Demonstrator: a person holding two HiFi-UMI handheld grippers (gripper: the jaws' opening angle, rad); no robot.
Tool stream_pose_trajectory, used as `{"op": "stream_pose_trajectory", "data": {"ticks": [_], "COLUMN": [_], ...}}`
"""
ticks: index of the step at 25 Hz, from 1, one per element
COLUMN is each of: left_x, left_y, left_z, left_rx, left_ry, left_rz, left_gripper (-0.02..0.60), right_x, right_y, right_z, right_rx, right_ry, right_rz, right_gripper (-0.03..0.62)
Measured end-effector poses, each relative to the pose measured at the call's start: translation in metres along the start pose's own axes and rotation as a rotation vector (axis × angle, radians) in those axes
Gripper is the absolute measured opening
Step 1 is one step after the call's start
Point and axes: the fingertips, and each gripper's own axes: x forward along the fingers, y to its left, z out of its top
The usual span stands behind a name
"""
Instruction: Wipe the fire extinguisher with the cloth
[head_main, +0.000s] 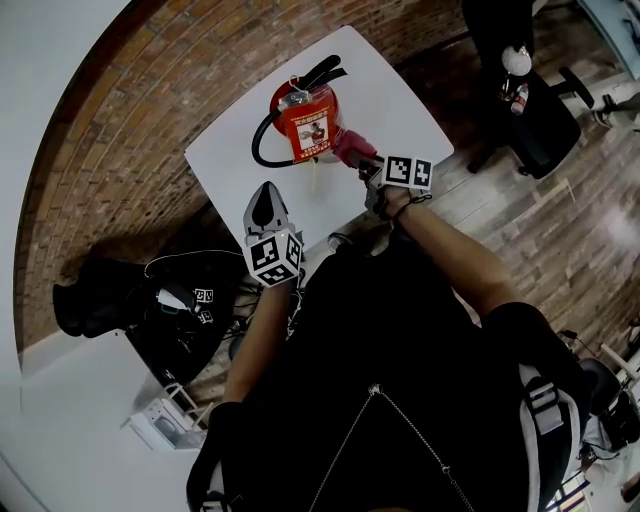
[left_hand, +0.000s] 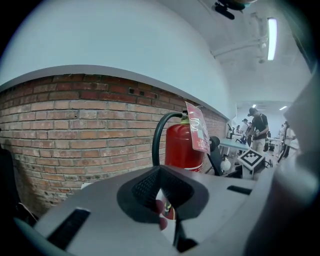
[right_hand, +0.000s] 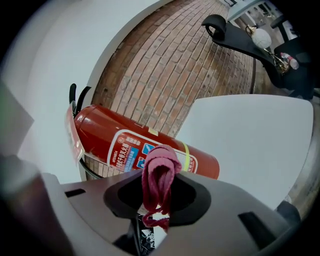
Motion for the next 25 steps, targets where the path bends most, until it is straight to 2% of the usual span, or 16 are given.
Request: {"op": "stream_pose_trajectory", "data": {"ticks": [15, 25], "left_x": [0.005, 0.005], "left_y": [-0.006, 0.007], "left_z": [-0.002, -0.003], "left_rx": [-0.024, -0.041], "left_ry": [-0.004, -0.008], "left_rz": [-0.041, -0.024], "left_gripper": [0.005, 0.006], "right_x": [-0.036, -0.045], "right_y": [0.094, 0.115], "right_z": [0.034, 0.037], "right_rx": [-0.072, -0.077], "right_ry": [-0.033, -0.056], "right_rz": [0.14, 0.198], "right_gripper": [0.114, 0.114]}}
